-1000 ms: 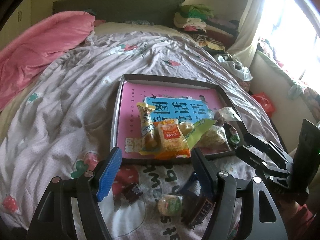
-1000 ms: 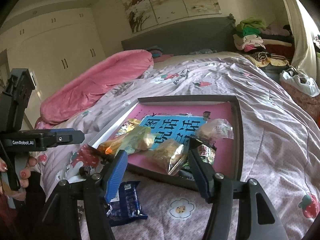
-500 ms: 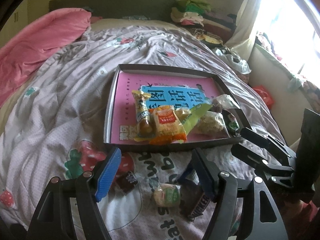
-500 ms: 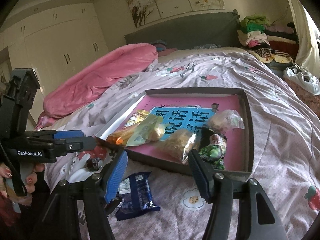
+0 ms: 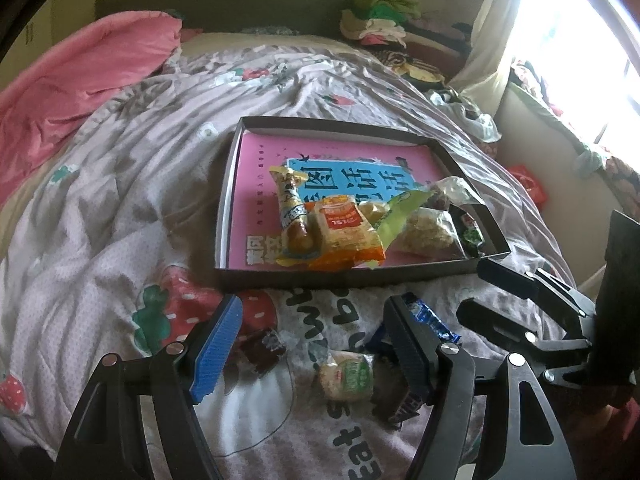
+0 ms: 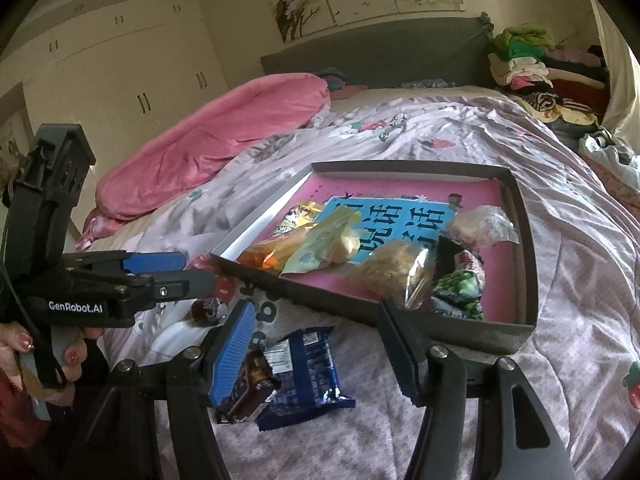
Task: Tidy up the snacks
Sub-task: 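Withdraw both grippers from the tray toward the snacks on the duvet, then grasp the round cake with left gripper while right grasps the Snickers bar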
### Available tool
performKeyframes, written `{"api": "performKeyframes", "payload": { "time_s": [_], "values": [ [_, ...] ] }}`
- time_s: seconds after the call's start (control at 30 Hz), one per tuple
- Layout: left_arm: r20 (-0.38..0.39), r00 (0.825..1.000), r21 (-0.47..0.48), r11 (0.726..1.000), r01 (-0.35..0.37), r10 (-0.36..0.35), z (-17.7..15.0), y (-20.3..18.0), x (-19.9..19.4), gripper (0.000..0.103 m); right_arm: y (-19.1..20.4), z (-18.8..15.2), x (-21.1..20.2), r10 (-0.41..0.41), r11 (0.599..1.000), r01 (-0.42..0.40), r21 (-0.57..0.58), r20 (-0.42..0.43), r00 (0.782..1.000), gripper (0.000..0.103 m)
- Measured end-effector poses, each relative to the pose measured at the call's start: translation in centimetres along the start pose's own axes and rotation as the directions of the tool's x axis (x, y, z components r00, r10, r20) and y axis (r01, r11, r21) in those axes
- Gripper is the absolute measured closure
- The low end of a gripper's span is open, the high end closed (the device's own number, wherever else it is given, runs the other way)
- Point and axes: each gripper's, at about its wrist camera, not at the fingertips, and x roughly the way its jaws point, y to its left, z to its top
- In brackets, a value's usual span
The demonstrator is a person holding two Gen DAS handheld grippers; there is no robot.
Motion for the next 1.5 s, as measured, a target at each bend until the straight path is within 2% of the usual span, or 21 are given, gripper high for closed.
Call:
{"api": "performKeyframes", "payload": {
  "time_s": [0.67, 0.97, 1.27, 1.5],
  "values": [
    [-0.040, 0.999, 0.013, 1.000, -0.023, 0.023, -1.4, 1.0, 0.4, 0.028, 1.6, -0.8, 0.3, 0.041, 0.999, -0.042, -0.009, -0.044, 0.998, 0.040],
    [-0.077, 0.997, 0.036, 0.999, -0.023, 0.026, -2.4, 0.7, 1.0, 0.028, 2.6, -1.9, 0.8, 0.076, 0.997, -0.078, -0.019, -0.103, 0.992, 0.040],
    [-0.107, 0.994, 0.052, 0.998, -0.017, 0.023, -3.2, 0.4, 1.4, 0.028, 3.3, -2.8, 2.0, 0.066, 0.996, -0.075, -0.047, -0.163, 0.984, 0.040],
    [-0.122, 0.992, 0.055, 0.998, -0.005, 0.011, -3.6, 0.1, 1.9, 0.028, 3.6, -3.2, 2.3, 0.069, 0.994, -0.082, -0.068, -0.172, 0.983, 0.048]
  ]
}}
